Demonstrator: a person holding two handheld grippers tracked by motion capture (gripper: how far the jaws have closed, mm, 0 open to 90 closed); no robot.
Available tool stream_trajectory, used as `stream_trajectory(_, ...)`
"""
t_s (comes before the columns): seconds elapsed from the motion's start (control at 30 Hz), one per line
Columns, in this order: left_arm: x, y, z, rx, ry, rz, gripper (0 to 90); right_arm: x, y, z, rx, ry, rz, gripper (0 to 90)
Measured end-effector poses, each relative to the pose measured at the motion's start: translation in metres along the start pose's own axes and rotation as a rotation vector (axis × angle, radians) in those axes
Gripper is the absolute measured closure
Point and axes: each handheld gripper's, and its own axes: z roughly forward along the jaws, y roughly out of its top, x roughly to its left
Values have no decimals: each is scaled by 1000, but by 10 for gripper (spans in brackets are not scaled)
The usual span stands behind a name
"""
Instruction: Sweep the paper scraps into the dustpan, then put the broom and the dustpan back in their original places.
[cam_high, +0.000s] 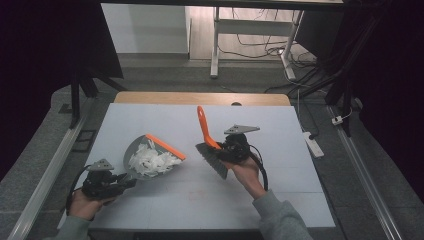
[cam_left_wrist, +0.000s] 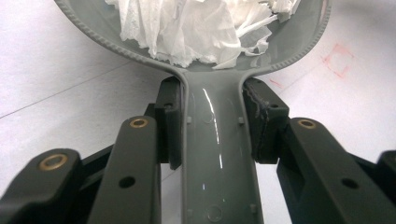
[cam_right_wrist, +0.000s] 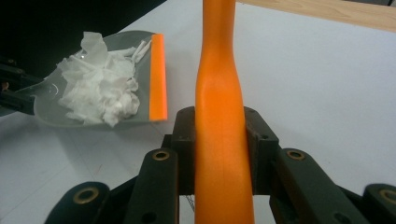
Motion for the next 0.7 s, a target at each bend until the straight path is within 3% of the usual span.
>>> stream_trajectory(0.7, -5, 5, 7, -23, 46, -45, 618, -28, -36, -56, -10, -15, 29, 704)
